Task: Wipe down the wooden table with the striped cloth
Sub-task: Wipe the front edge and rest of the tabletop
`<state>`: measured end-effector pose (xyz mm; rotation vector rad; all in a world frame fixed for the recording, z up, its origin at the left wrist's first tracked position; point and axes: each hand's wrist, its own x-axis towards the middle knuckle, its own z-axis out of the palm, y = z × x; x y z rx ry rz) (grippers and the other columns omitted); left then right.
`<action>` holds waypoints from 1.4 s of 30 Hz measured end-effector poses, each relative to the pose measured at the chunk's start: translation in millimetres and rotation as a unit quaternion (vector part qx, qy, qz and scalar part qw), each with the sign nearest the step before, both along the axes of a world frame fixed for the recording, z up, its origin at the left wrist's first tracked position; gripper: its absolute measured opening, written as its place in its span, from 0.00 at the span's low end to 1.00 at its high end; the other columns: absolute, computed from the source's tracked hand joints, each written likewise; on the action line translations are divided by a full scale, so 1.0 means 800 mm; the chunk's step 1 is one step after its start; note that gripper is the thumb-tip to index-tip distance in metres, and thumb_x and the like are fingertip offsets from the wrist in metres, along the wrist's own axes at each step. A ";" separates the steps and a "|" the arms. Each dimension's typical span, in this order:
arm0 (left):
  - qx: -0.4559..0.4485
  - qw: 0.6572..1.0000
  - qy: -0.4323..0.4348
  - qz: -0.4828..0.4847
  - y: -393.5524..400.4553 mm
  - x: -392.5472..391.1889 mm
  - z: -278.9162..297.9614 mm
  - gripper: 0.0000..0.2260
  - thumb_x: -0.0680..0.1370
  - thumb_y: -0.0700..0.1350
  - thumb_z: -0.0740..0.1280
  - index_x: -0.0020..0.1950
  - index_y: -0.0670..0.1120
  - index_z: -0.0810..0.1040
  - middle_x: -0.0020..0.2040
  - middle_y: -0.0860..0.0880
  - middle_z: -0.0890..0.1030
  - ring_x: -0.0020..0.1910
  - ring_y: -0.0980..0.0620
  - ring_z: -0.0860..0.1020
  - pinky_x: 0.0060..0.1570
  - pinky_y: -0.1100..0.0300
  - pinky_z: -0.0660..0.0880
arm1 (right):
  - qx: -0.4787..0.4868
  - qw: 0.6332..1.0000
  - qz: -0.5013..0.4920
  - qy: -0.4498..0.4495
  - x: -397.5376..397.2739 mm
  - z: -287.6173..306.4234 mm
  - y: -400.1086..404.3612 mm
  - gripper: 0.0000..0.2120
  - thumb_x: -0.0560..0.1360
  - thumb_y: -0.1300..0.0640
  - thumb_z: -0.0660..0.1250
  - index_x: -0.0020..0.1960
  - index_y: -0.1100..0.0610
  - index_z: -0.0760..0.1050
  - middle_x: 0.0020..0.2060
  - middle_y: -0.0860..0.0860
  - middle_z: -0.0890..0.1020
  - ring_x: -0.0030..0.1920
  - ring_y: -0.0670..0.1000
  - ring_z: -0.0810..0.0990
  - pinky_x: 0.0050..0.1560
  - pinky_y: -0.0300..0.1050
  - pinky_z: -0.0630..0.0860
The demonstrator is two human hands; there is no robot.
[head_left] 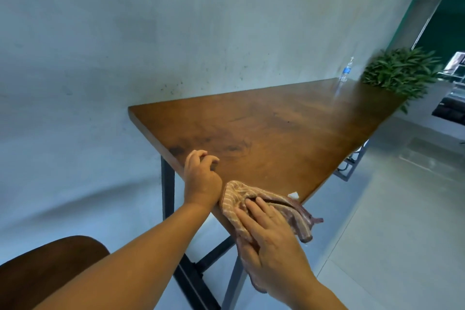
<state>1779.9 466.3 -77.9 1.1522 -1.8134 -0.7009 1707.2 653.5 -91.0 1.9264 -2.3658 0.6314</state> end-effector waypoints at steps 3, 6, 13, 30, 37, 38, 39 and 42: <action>0.021 0.999 0.042 0.011 0.003 0.005 0.014 0.16 0.79 0.32 0.55 0.54 0.44 0.80 0.60 0.50 0.73 0.56 0.56 0.69 0.37 0.82 0.64 | 0.060 0.996 0.070 0.006 -0.010 0.014 -0.015 0.23 0.77 0.34 0.46 0.72 0.25 0.54 0.70 0.22 0.48 0.75 0.33 0.41 0.76 0.42 0.43; 0.033 0.998 0.051 -0.007 0.006 0.006 0.025 0.16 0.80 0.34 0.54 0.53 0.48 0.79 0.59 0.51 0.75 0.54 0.56 0.71 0.42 0.77 0.66 | 0.115 0.984 0.132 0.012 -0.016 0.037 -0.027 0.25 0.77 0.31 0.44 0.71 0.31 0.64 0.73 0.24 0.50 0.75 0.33 0.40 0.77 0.40 0.41; 0.062 0.995 0.065 0.039 0.013 0.007 0.028 0.14 0.83 0.41 0.53 0.53 0.52 0.77 0.58 0.53 0.77 0.52 0.57 0.73 0.40 0.76 0.65 | 0.190 0.955 0.225 0.027 -0.037 0.064 -0.049 0.21 0.83 0.40 0.48 0.75 0.36 0.62 0.76 0.28 0.46 0.70 0.27 0.33 0.71 0.34 0.32; 0.137 0.896 0.178 0.383 0.064 -0.024 0.032 0.14 0.82 0.43 0.53 0.60 0.50 0.76 0.61 0.50 0.78 0.56 0.50 0.75 0.57 0.56 0.70 | 0.109 0.838 0.522 0.114 -0.104 0.053 -0.177 0.25 0.83 0.43 0.45 0.77 0.47 0.64 0.79 0.46 0.57 0.79 0.45 0.46 0.78 0.44 0.39; 0.127 0.852 0.202 0.466 0.086 -0.071 0.054 0.14 0.83 0.43 0.54 0.67 0.48 0.72 0.66 0.47 0.71 0.61 0.46 0.73 0.63 0.53 0.69 | 0.033 0.788 0.603 0.120 -0.105 0.057 -0.247 0.21 0.85 0.53 0.50 0.77 0.56 0.64 0.77 0.50 0.64 0.78 0.50 0.55 0.70 0.30 0.32; 0.127 0.850 0.201 0.470 0.086 -0.078 0.054 0.15 0.83 0.43 0.54 0.68 0.48 0.71 0.67 0.47 0.71 0.62 0.46 0.73 0.64 0.52 0.69 | 0.020 0.781 0.614 0.111 -0.104 0.057 -0.258 0.21 0.85 0.53 0.50 0.76 0.55 0.67 0.75 0.51 0.67 0.77 0.50 0.58 0.71 0.30 0.34; 0.124 0.849 0.200 0.473 0.085 -0.082 0.053 0.15 0.83 0.43 0.54 0.69 0.48 0.70 0.67 0.47 0.70 0.62 0.46 0.72 0.64 0.52 0.69 | 0.014 0.774 0.623 0.111 -0.102 0.057 -0.270 0.22 0.84 0.51 0.49 0.74 0.54 0.69 0.73 0.51 0.70 0.75 0.50 0.61 0.73 0.32 0.38; 0.148 0.852 0.186 0.467 0.072 -0.084 0.046 0.18 0.81 0.42 0.53 0.70 0.50 0.68 0.67 0.48 0.70 0.62 0.46 0.73 0.65 0.48 0.69 | 0.007 0.755 0.642 0.134 -0.095 0.048 -0.315 0.21 0.83 0.49 0.48 0.67 0.51 0.74 0.67 0.49 0.75 0.71 0.51 0.66 0.77 0.41 0.48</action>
